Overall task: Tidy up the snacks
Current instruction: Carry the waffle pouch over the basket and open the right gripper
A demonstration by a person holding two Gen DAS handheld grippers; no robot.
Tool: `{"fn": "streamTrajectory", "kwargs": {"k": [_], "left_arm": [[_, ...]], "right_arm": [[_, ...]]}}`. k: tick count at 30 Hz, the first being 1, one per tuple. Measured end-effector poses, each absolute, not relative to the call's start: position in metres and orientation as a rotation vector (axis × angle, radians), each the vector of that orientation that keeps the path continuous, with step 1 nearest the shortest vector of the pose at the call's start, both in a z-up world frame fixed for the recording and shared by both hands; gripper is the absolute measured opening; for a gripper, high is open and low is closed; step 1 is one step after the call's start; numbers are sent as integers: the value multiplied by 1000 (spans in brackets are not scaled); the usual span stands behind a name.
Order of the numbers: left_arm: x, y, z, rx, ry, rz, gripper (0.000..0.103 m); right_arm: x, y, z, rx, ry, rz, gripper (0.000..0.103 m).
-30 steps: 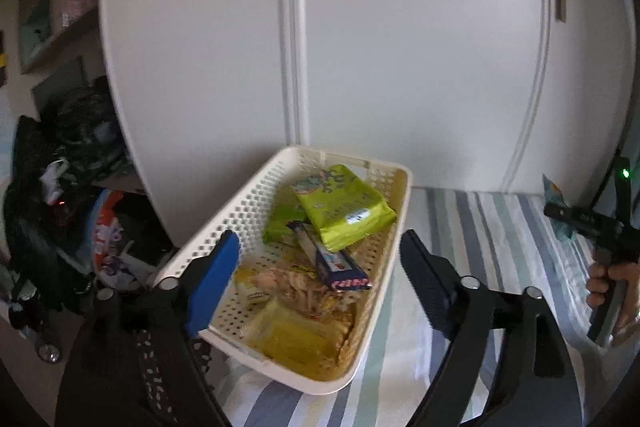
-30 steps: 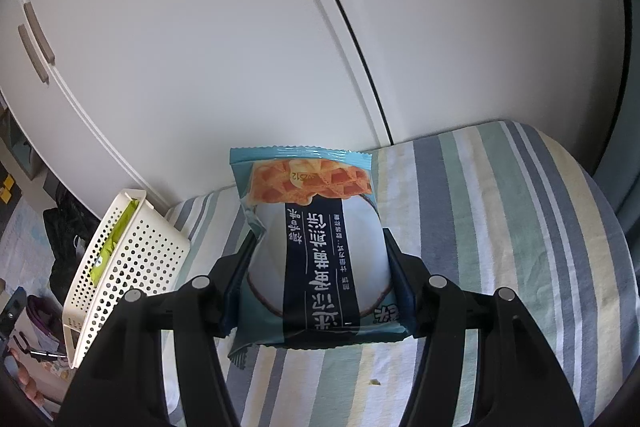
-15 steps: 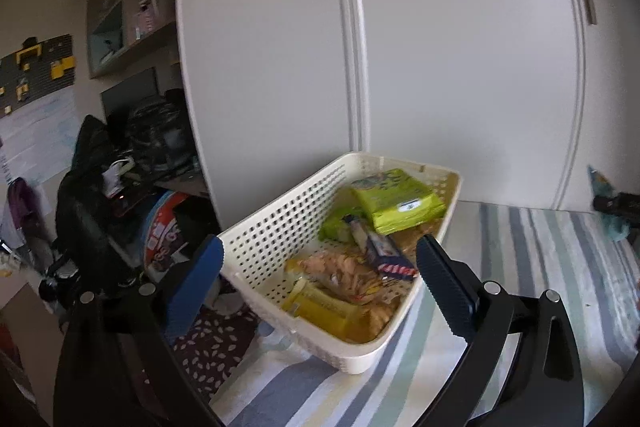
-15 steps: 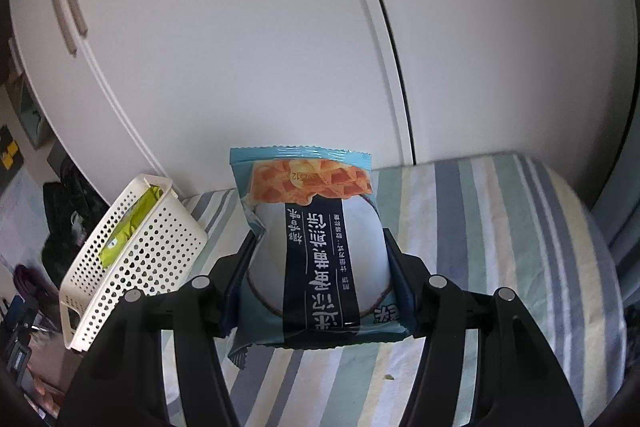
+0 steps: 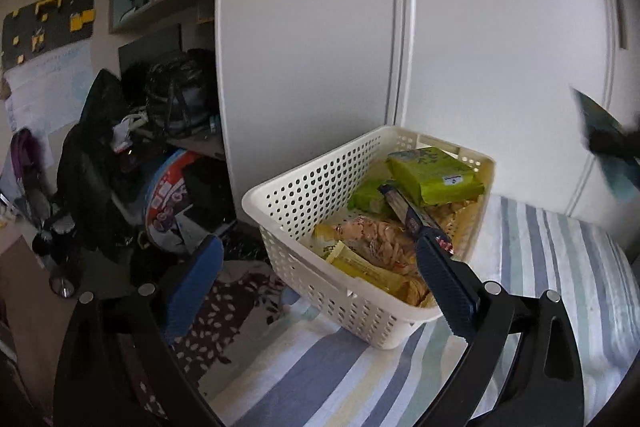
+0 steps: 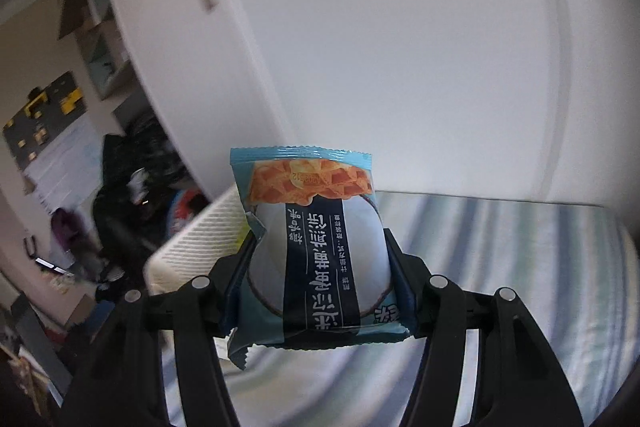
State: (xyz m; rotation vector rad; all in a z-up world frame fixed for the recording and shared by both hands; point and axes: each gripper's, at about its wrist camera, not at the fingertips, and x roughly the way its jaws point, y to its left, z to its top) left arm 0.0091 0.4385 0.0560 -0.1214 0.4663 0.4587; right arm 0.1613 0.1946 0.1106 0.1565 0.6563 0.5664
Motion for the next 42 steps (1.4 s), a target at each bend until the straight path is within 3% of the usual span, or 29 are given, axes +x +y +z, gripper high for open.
{"fn": "streamTrajectory", "kwargs": {"k": [17, 21, 42], "left_arm": [[-20, 459, 43, -87, 404, 473, 100], [-20, 462, 42, -102, 406, 473, 100], [-17, 457, 40, -86, 410, 458, 100]], "right_arm": [[170, 374, 78, -56, 775, 572, 60], [177, 374, 71, -48, 782, 546, 83], [124, 314, 71, -116, 697, 395, 91]]}}
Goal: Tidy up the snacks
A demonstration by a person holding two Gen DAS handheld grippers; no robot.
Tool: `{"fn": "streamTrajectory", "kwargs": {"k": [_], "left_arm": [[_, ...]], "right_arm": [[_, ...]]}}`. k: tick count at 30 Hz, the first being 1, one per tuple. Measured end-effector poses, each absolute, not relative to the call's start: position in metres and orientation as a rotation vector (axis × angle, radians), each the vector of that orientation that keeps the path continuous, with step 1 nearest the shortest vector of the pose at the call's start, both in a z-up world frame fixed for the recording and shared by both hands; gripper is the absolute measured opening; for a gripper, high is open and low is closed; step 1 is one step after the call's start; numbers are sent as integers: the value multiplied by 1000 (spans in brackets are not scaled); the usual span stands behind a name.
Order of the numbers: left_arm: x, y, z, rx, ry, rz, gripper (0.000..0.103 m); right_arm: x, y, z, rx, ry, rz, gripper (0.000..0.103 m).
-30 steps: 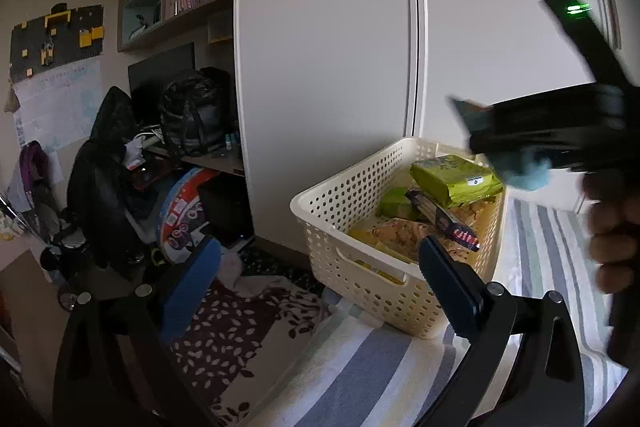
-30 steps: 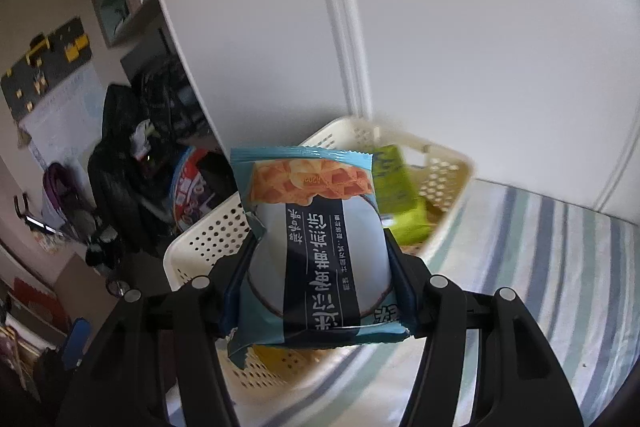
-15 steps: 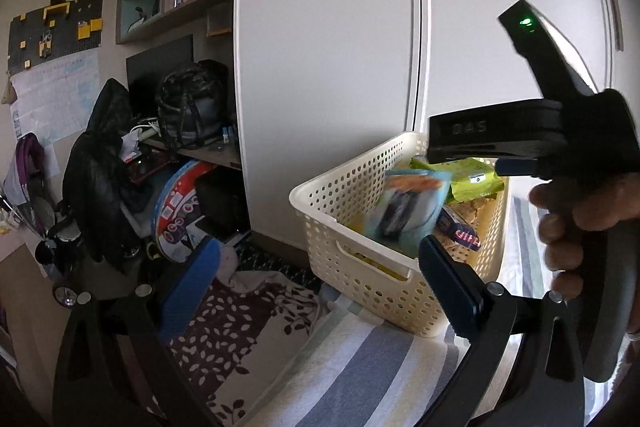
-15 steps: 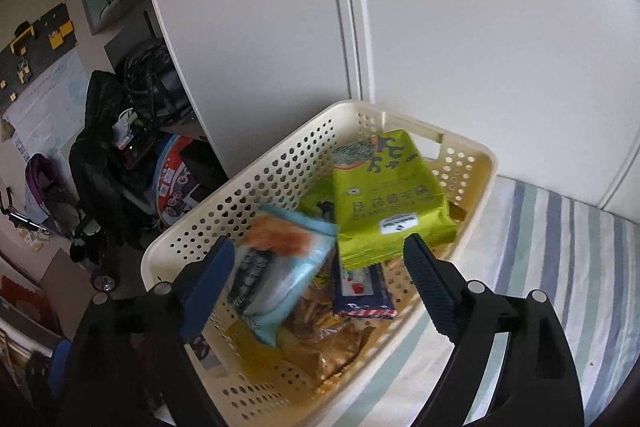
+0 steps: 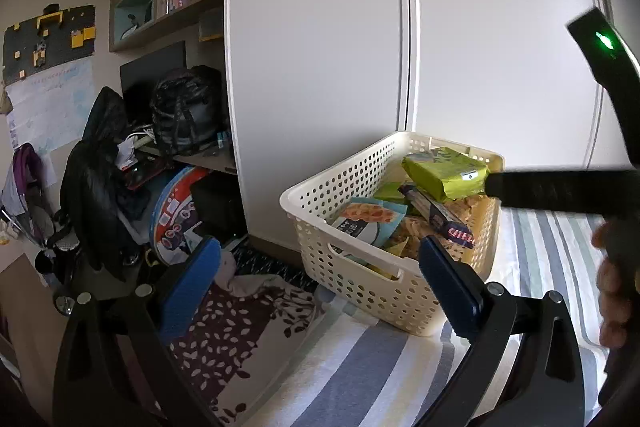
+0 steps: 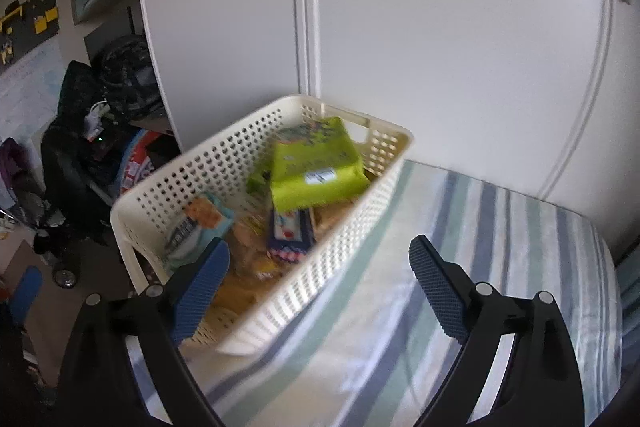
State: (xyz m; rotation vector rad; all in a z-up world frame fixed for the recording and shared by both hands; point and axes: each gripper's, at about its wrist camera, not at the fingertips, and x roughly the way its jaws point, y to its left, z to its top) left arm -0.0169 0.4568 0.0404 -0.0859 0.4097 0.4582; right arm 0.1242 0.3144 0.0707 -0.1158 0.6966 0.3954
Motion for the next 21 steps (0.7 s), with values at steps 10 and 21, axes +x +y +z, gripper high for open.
{"fn": "streamTrajectory", "kwargs": {"k": [10, 21], "left_arm": [[-16, 455, 41, -80, 417, 435, 100], [-17, 457, 41, -83, 416, 447, 100]], "right_arm": [[88, 298, 61, -142, 673, 347, 95], [71, 283, 49, -154, 655, 267, 98]]}}
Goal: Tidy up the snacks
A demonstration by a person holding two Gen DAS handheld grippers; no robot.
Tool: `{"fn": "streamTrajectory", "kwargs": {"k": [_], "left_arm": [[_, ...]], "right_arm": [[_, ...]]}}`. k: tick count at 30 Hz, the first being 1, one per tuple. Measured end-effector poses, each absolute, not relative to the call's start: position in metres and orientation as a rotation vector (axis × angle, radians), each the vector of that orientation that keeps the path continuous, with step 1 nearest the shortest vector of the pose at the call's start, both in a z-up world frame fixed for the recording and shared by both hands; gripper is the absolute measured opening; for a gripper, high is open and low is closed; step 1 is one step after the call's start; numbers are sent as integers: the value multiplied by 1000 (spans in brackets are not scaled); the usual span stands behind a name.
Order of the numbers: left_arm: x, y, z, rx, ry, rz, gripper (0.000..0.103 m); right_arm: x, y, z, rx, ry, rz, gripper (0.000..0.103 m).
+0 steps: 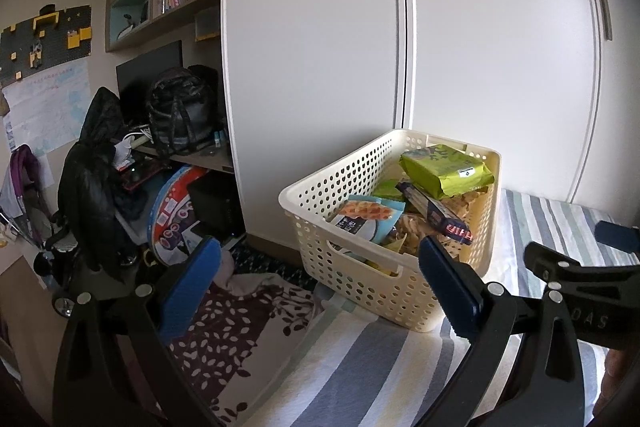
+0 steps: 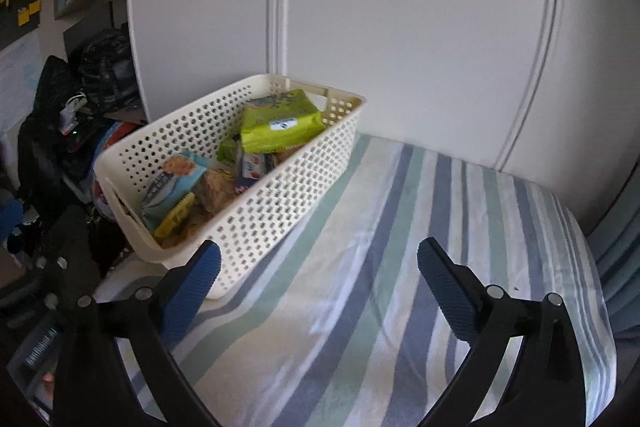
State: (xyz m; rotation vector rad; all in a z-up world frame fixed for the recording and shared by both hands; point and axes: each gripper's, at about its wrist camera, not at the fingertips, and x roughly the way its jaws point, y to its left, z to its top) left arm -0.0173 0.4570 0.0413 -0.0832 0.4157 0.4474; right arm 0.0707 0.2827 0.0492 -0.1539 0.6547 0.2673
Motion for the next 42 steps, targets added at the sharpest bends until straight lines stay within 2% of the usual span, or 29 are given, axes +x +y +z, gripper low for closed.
{"fn": "streamTrajectory", "kwargs": {"k": [20, 28, 42], "left_arm": [[-43, 469, 41, -10, 456, 451, 100], [-46, 488, 36, -94, 473, 458, 100], [-47, 476, 38, -36, 457, 482, 100]], "right_arm": [[40, 283, 51, -153, 601, 280, 98], [34, 297, 34, -194, 600, 294, 98], [28, 301, 31, -234, 566, 279, 98]]}}
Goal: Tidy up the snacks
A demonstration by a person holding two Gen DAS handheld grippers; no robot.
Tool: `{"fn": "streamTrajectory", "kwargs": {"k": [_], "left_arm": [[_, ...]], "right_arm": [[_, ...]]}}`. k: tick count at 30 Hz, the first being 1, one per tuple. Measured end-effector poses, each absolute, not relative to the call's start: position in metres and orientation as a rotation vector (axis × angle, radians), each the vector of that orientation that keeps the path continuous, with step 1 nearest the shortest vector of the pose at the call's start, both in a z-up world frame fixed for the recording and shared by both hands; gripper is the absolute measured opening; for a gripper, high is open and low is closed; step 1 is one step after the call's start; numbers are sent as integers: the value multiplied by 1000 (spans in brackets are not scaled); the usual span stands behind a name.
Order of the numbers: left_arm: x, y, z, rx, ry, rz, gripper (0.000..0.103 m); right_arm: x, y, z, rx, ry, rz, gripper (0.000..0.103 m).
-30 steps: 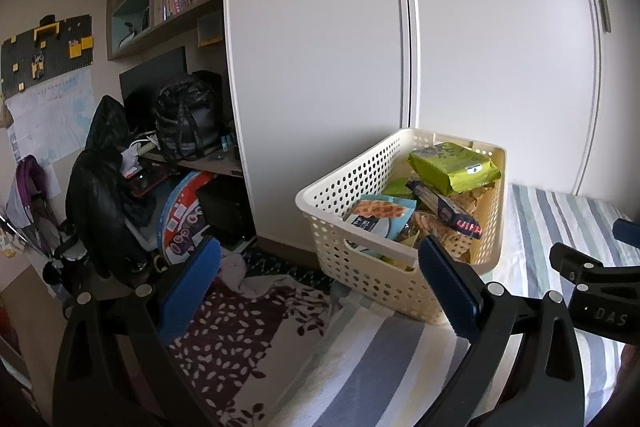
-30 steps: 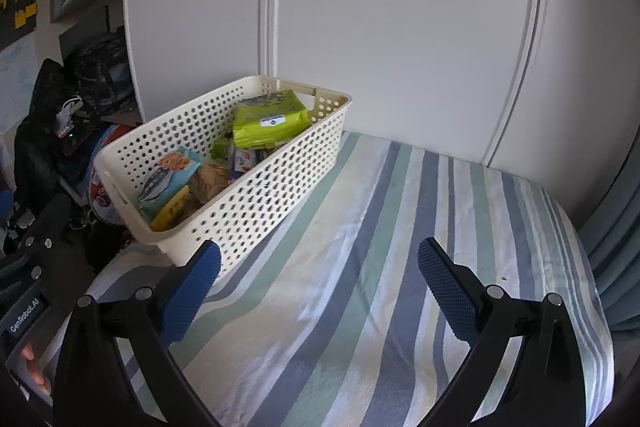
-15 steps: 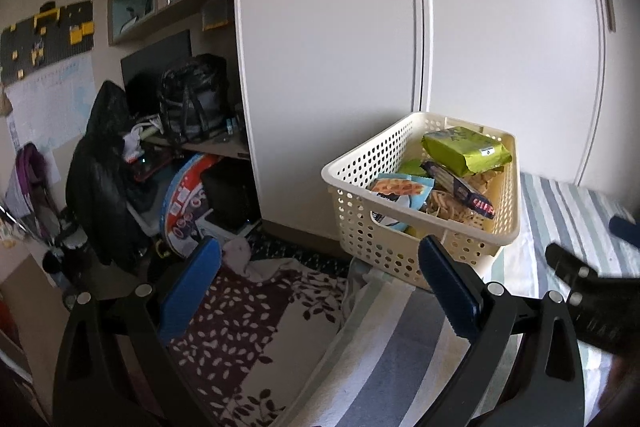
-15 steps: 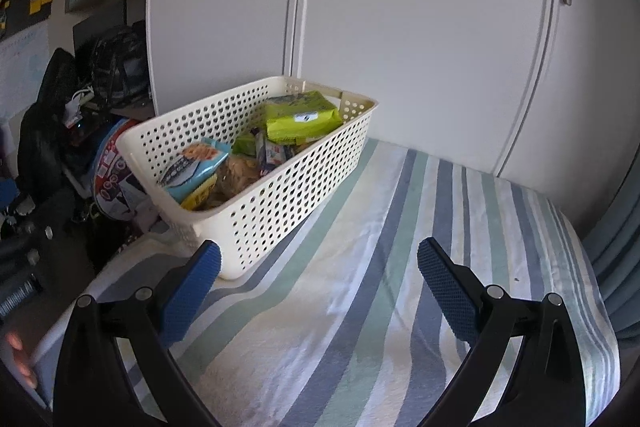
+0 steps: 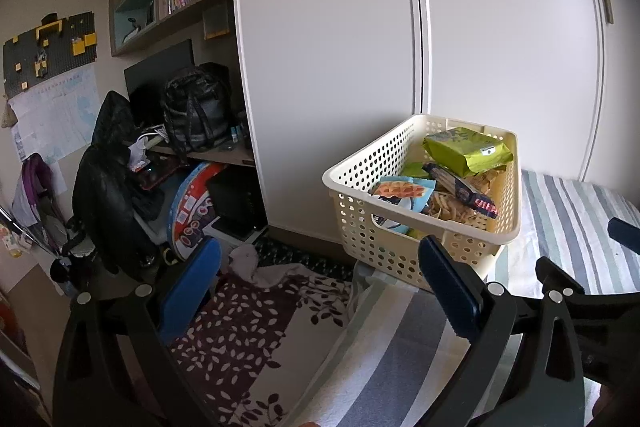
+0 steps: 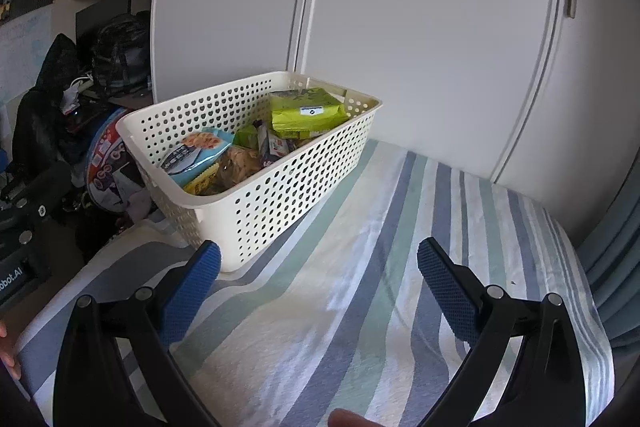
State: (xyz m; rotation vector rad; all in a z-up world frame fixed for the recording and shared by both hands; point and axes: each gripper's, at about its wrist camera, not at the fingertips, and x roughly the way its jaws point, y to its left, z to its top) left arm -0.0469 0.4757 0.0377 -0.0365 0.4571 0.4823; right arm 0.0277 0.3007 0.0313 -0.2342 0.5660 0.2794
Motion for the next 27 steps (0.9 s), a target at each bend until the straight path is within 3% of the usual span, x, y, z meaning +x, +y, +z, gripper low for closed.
{"fn": "streamTrajectory", "kwargs": {"k": [27], "left_arm": [[-47, 476, 41, -21, 458, 470, 100]], "right_arm": [[19, 304, 40, -232, 485, 306, 98]]}}
